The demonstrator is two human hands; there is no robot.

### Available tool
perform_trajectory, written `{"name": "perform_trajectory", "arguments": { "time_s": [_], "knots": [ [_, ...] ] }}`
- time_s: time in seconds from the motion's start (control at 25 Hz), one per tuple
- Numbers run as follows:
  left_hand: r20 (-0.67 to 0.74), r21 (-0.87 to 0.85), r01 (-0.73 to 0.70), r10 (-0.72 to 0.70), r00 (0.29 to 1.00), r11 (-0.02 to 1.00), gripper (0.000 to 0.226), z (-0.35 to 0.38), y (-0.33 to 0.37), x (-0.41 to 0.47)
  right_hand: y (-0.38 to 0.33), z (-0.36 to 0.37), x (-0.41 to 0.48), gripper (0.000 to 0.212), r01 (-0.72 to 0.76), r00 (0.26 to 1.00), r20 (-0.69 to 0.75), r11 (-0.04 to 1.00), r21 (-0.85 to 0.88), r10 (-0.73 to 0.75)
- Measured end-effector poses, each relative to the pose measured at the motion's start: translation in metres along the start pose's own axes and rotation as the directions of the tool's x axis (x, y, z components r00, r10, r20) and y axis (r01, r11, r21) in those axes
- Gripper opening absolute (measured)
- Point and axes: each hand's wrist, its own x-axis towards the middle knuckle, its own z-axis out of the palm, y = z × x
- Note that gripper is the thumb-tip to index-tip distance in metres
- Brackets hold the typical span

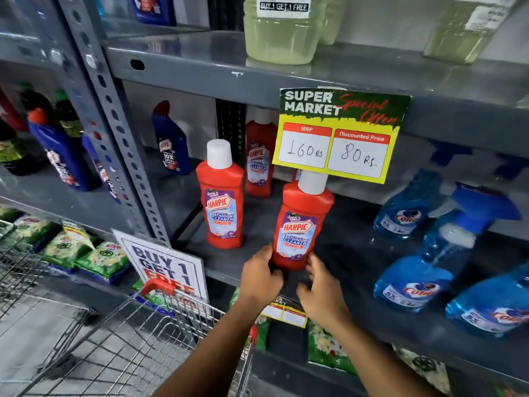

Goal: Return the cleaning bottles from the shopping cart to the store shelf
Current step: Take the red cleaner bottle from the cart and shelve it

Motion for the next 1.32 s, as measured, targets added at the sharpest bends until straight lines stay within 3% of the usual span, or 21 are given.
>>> {"name": "perform_trajectory", "arguments": {
  "time_s": [0.12, 0.2, 0.28, 0.32, 0.4, 0.48, 0.6, 0.72, 0.84, 1.12, 1.32],
  "knots": [
    [0.026, -0.013, 0.015, -0.015, 1.000, 1.000, 0.064, -0.002, 0.002, 0.002, -0.002, 0.002, -0.003, 0.067, -0.001, 1.000, 0.010, 1.000, 0.007, 0.001],
    [0.032, -0.038, 0.009, -0.008, 0.999, 0.999, 0.063, -0.005, 0.004, 0.000, -0.005, 0.005, -0.004, 0.069, 0.008, 0.998, -0.059, 1.000, 0.018, -0.007],
    [-0.079, -0.143, 0.026, -0.038, 0.996, 0.989, 0.059, -0.008, 0.001, -0.008, -0.008, 0.011, -0.014, 0.064, 0.079, 0.971, -0.230, 0.996, 0.031, -0.069],
    [-0.198, -0.214, 0.027, -0.070, 0.978, 0.976, 0.057, -0.013, -0.004, -0.013, -0.011, 0.016, -0.021, 0.058, 0.174, 0.947, -0.275, 0.985, 0.008, -0.165],
    [-0.452, -0.293, -0.014, -0.126, 0.883, 0.956, 0.056, -0.032, -0.018, -0.017, -0.026, 0.029, -0.035, 0.051, 0.320, 0.940, -0.114, 0.947, -0.031, -0.321],
    [-0.534, -0.330, 0.000, -0.187, 0.825, 0.944, 0.062, -0.060, -0.023, -0.006, -0.047, 0.047, -0.031, 0.059, 0.369, 0.921, 0.151, 0.929, -0.040, -0.359],
    [-0.352, -0.471, 0.095, -0.286, 0.891, 0.877, 0.054, -0.091, -0.017, 0.022, -0.081, 0.077, 0.006, 0.077, 0.239, 0.945, 0.232, 0.971, -0.009, -0.230],
    [-0.190, -0.395, 0.135, -0.224, 0.956, 0.909, 0.051, -0.104, -0.018, 0.038, -0.104, 0.090, 0.039, 0.082, 0.075, 0.973, 0.213, 0.996, 0.056, -0.086],
    [-0.085, -0.385, 0.145, -0.191, 0.978, 0.911, 0.064, -0.115, -0.030, 0.043, -0.110, 0.096, 0.043, 0.075, 0.036, 0.982, 0.183, 0.996, 0.083, -0.051],
    [-0.030, -0.492, 0.180, -0.223, 0.974, 0.852, 0.072, -0.116, -0.036, 0.045, -0.108, 0.108, 0.039, 0.072, 0.039, 0.993, 0.108, 0.992, 0.122, -0.052],
    [-0.007, -0.450, 0.201, -0.228, 0.974, 0.870, 0.066, -0.117, -0.039, 0.044, -0.105, 0.112, 0.037, 0.073, 0.014, 0.994, 0.107, 0.992, 0.125, -0.028]
  ]
}}
